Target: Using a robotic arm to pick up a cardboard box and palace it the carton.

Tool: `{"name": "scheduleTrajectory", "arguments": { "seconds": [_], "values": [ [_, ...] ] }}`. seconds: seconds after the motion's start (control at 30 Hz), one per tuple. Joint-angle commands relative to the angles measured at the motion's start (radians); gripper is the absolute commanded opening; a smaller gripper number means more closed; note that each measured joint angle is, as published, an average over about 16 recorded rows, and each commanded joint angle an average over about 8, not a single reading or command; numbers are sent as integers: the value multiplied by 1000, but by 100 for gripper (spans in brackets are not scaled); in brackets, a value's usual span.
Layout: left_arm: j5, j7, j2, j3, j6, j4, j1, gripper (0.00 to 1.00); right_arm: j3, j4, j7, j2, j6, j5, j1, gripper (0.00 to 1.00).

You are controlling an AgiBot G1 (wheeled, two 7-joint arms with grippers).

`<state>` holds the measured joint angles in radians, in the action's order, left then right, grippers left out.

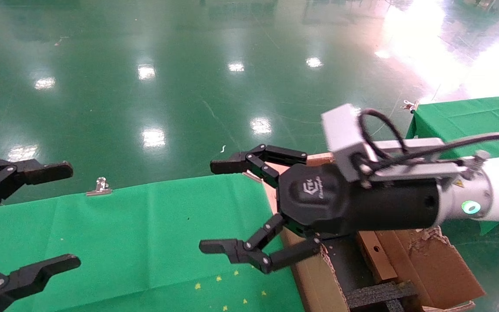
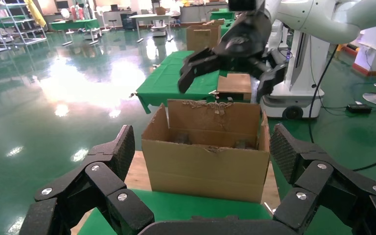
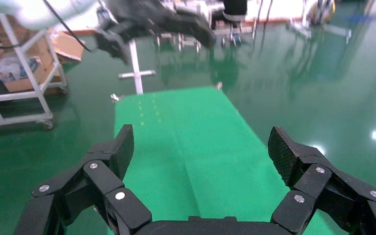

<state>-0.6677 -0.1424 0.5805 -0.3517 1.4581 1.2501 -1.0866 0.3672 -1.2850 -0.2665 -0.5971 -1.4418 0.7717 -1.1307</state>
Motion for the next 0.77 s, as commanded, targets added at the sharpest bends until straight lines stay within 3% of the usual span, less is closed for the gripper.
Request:
{"name": "scheduleTrajectory", "arguments": {
  "seconds": [0.03,0.3,0.77],
  "values": [
    [0,0,0,0,0,0,0,100,-42,0,38,-7,-26,-20,27,100],
    [0,0,0,0,0,0,0,100,-131,1,103,-20,-79,-61,83,100],
    [0,0,0,0,0,0,0,100,-104,1,86,-17,-64,-49,67,100]
  ]
}}
